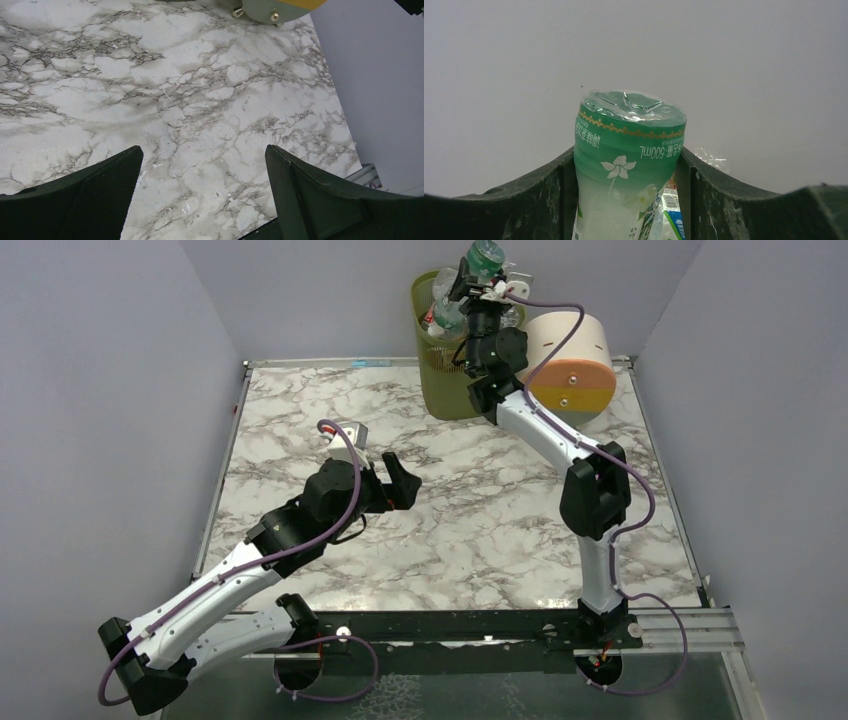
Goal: Put the plastic bottles in the bin
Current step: Place the plastic bottle in the trash bin.
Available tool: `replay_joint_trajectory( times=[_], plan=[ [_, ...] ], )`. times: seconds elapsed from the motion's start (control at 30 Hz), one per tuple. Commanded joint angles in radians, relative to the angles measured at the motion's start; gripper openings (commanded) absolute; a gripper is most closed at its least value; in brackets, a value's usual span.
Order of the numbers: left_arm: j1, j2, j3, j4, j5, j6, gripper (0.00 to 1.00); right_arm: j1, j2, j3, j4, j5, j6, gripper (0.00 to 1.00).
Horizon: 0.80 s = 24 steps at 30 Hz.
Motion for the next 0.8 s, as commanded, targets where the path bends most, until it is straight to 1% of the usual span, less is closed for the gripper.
replay_joint_trajectory(
  times=[0.0, 0.1, 0.27, 0.77],
  plan=[
    [-0.002, -0.008, 0.016, -0.012, -0.034, 0.012, 0.99, -0.002, 0.011, 0.004, 0.083, -0.014, -0.012, 0.64],
    [-0.001, -0.004, 0.014, -0.011, -0.035, 0.011, 0.99, 0.0, 0.013, -0.01, 0.08, -0.025, -0.005, 0.65],
    [-0.002, 0.002, 0.015, -0.009, -0.034, 0.011, 0.99, 0.003, 0.02, -0.034, 0.079, -0.095, -0.012, 0.65],
    [0.0, 0.008, 0.033, -0.011, -0.031, 0.028, 0.99, 0.043, 0.111, -0.005, 0.092, -0.153, -0.167, 0.7]
  ],
)
